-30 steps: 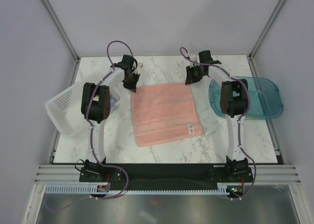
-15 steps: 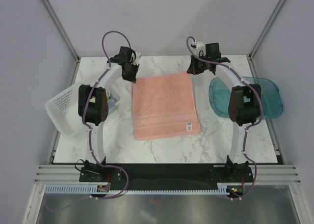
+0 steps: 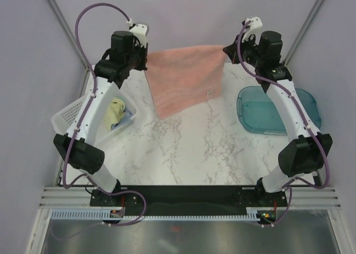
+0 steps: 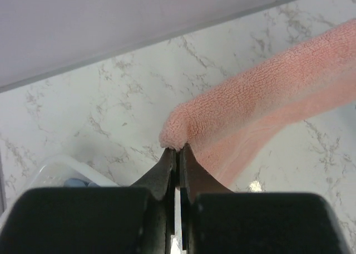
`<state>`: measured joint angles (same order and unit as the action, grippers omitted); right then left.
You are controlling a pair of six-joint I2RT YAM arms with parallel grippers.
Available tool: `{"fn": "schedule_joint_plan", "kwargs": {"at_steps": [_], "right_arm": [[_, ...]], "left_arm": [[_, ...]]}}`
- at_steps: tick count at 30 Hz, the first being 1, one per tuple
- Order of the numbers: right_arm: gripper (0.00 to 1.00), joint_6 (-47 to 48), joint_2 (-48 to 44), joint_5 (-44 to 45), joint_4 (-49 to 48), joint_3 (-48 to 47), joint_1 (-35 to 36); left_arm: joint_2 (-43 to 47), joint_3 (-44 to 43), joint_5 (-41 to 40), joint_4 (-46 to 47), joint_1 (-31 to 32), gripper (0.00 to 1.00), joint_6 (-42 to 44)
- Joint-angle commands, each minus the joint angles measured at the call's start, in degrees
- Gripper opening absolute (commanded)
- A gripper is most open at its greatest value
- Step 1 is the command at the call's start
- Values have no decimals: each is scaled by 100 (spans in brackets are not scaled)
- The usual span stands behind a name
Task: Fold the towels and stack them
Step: Fold the towel
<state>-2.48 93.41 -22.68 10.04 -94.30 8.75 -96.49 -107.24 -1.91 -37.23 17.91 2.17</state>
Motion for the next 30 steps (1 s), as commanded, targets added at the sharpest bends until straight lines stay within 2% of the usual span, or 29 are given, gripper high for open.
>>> {"fn": "schedule_joint_plan", "kwargs": {"at_steps": [1,5,12,17,20,24,26,29,30], "right_arm": [[0,-323,-847,53,-398,262,-23],[0,-454,-1754,88,-372,789,-23],[0,-1025,-3468,-245,-3,1747,-23],[0,-1588,-4708,-527,226,2311,-23],[0,-1878,-4876,-597,349,2355,-23],[0,-1967,-4499,-362,262,2687,-23],[0,-1870,-4086,-177,209,2846,-23],[0,-1870,-3340,-26,-168,3224,-23],[0,-1914,-3146,-18,-561,3477,-23]], "left_arm": [[725,71,-441,155,116,2,-165],[1551,650,-319,164,388,2,-332],[3203,1714,-205,120,1249,2,-586],[3865,2093,322,-301,1364,2,-982],[3699,1997,306,-583,1364,2,-930],[3111,2058,-307,-592,1355,2,-868],[2593,2189,-511,-479,1225,2,-929],[1804,2365,-214,-224,1031,2,-947],[1609,2401,-126,29,943,2,-938]]}}
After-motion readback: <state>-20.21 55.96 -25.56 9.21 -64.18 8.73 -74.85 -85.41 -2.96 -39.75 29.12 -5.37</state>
